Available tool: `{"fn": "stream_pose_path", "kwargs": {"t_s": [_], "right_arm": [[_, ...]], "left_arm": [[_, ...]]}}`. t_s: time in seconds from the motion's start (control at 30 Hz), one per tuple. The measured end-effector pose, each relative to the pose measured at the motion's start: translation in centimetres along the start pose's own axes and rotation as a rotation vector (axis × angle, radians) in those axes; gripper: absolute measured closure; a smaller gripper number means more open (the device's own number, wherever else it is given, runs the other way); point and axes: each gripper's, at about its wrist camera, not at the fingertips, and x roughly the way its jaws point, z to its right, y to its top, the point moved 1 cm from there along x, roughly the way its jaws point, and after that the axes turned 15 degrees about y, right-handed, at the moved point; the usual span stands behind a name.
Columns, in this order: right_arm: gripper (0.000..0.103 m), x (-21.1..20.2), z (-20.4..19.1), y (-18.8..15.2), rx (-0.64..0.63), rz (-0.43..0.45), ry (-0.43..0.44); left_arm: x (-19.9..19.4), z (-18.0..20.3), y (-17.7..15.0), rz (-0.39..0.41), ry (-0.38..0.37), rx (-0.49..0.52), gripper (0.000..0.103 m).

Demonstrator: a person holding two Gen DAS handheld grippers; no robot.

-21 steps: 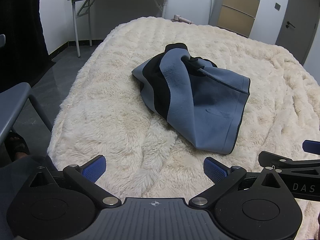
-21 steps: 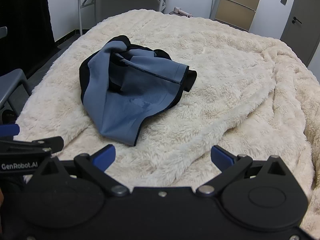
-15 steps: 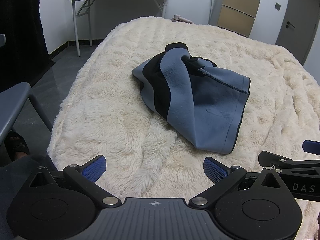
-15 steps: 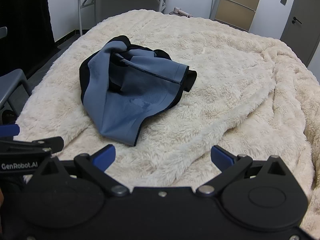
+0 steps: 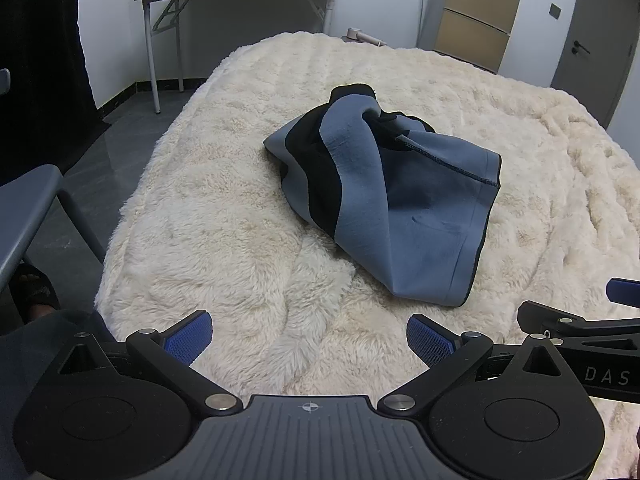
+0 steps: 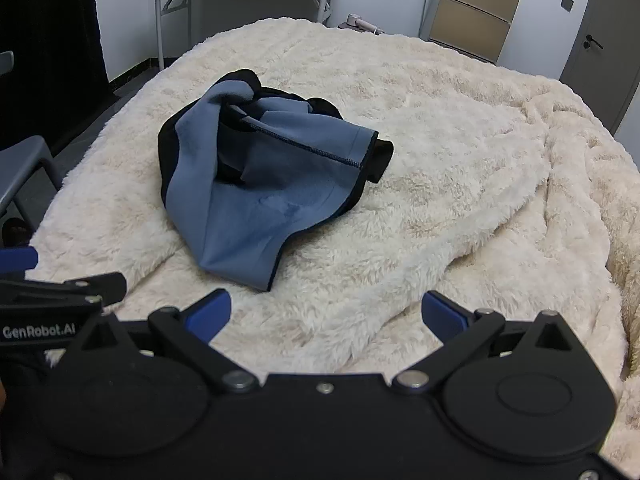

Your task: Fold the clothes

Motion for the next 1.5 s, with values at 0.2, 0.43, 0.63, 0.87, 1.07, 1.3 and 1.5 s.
{"fn": "stream_pose_path", "kwargs": {"t_s": [0.2,0.43,0.63,0.87,1.07,1.3,1.5], "right_arm": [[0.004,-1.0,-0.1,-0.1,0.026,0.05,0.027],[0.0,-1.4,-1.1,0.4,-0.03,0.071,0.017],[0.0,-0.5,-0.2,0.2,-0.012,0.016,0.0],[0.0,-0.9,-0.2,0.0,-0.004,0.03,0.001],[0.0,-0.6,0.1,-0.1,0.003,0.025,0.009],[0.0,-0.5,-0.2,0.1,-0.01,0.018,-0.006],[0.0,-0.4,-0.4,0.2,-0.014,0.014,-0.011]], "left_arm": [[-0.4,0.3,-0.1,0.024,-0.016,-0.01,0.0],[-0.2,0.2,0.0,0.019,-0.01,-0.037,0.0],[-0.2,0.5,0.0,0.022,-0.02,-0.018,0.0],[-0.2,0.2,-0.1,0.022,-0.021,-0.021,0.0],[-0.1,0.2,-0.1,0.017,-0.02,-0.021,0.0],[-0.2,0.0,-0.1,0.019,-0.029,-0.025,0.0],[-0.3,-0.1,-0.2,0.016,-0.038,-0.03,0.0]]}}
